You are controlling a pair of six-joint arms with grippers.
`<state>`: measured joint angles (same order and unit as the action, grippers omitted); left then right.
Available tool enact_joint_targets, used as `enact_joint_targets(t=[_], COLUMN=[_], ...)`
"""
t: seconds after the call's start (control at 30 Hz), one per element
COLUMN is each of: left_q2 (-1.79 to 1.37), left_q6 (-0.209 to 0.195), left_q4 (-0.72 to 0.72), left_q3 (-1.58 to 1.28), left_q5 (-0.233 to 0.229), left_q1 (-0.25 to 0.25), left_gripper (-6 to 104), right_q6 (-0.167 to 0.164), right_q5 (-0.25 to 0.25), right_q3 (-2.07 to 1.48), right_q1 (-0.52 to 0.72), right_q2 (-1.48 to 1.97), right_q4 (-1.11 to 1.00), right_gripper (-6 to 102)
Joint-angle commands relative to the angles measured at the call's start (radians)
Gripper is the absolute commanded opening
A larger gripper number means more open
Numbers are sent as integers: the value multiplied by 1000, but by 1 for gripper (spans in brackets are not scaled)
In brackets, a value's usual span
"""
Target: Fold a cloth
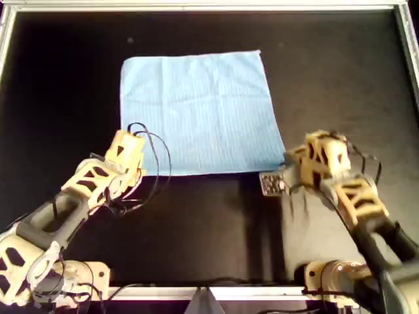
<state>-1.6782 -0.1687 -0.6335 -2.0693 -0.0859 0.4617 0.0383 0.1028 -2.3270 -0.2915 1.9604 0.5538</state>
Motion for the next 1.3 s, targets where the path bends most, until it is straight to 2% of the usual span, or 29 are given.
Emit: enact_joint_targets(t=[0.0,0.13,0.37,0.47,0.7,0.8,1.27], left_q2=[-52,-49,-43,20,287,379,534], left_q6=[5,15,132,161,166,166,166], left_q4=[8,9,31,31,31,29,29], left_q3=[9,25,92,192,505,637,1080], left_q5=[-14,-14,-14,-15,-15,-15,-14], left_q1=[-32,-34,-34,-54,-160,-187,-193], left_gripper=[-1,-1,0,0,0,0,0], right_q6=[-6,-6,-6,-8,-8,-8,-8], right_q5=[-6,-6,-15,-21,-21,-21,-23], right_q3=[-46,-80,-6,66,301,433,1052], right_q1=[6,-6,5,5,9,11,20], right_q2=[98,107,75,37,-187,-328,-753], right_q4=[-25,-25,-78,-123,-230,-252,-255], right_gripper=[0,0,0,0,0,0,0])
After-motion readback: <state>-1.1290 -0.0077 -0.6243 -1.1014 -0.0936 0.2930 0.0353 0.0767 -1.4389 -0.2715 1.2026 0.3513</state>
